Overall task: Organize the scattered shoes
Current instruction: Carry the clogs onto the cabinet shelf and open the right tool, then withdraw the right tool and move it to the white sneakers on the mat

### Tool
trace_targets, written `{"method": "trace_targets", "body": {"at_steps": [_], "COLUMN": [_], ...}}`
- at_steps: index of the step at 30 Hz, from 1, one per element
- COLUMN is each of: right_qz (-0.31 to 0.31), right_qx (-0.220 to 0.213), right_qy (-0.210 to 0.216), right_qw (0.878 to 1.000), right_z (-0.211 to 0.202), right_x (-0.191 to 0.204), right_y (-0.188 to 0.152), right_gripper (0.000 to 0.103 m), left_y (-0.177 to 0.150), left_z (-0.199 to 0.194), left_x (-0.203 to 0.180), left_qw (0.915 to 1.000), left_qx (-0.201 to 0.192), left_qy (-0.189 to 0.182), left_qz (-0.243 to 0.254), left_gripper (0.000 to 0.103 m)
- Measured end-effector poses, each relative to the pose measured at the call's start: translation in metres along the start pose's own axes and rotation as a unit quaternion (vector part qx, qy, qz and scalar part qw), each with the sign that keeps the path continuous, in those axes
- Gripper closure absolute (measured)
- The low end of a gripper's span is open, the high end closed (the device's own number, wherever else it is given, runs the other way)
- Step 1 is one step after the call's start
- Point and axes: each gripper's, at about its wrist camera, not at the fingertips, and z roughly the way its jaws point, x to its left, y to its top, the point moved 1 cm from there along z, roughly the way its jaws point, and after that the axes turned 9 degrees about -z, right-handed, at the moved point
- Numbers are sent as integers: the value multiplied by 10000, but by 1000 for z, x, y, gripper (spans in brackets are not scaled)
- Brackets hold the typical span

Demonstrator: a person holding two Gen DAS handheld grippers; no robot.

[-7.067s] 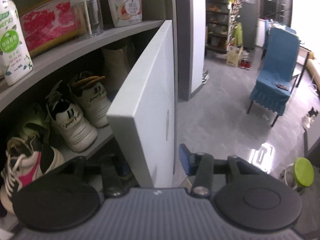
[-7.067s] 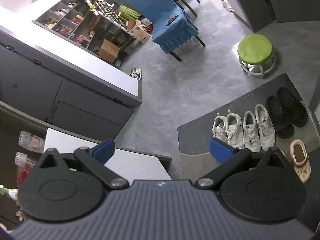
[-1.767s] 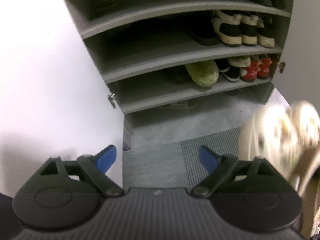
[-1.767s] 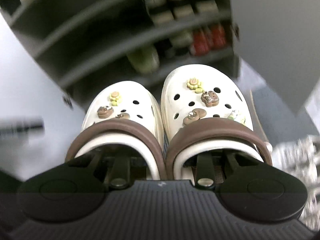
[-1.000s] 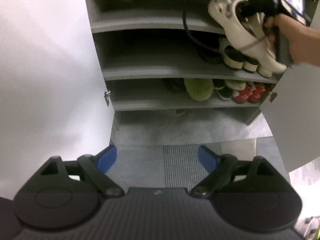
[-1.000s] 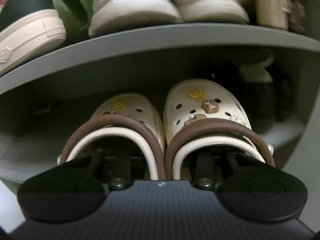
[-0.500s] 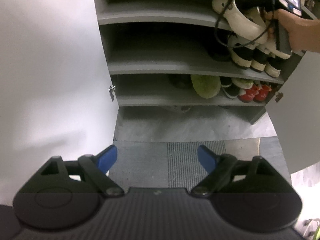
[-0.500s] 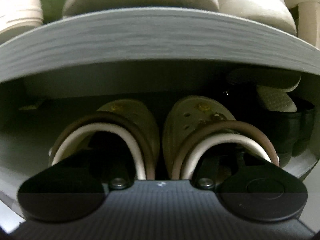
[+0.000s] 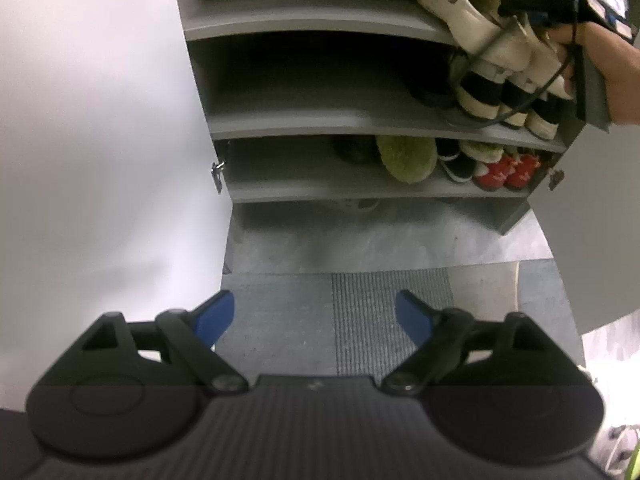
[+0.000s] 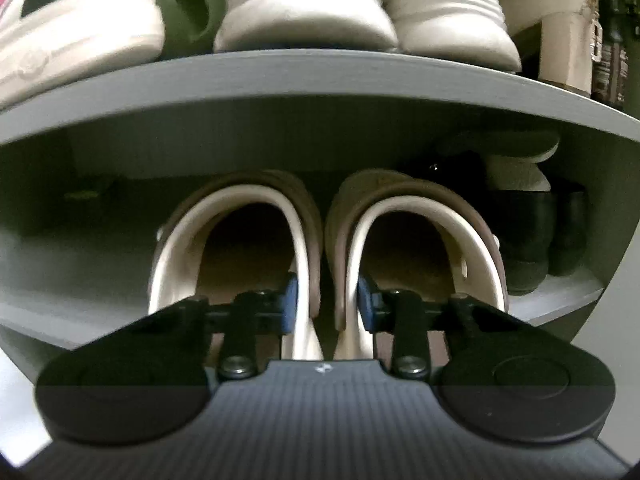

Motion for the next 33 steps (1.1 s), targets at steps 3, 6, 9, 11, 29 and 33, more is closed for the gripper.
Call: {"method": "trace_targets", "body": {"at_steps": [3,6,9,11,29,33], "right_qz": [13,-51,-119,-159,804,1280], "right_qx": [-4,-34,-61,-71,476,1445], "right_qy": [-77,-84,0,23,-492,-1070], "right_qw": [10000,9999,9999,9998,9944,9753], "right_z": [4,19,27,24,-214,-254], "right_x": [5,2,-1,-2,-12,-33], "right_y": [8,16,17,16,-179,-285], "right_gripper": [75,75,70,64,67,67], "left_y": [0,-1,-3,-5,-31,-42], "left_z": [1,3,5,5,8,28], "left_x": [3,4,5,6,-38,-87], "left_qw": [10000,9999,9999,9998,9950,9951], "left_qx": [-28,-7,18,33,-220,-413], "left_qy": [46,94,143,154,864,630], "left_qz": [19,44,68,86,457,636], "left_gripper": [14,14,14,14,12,10]}}
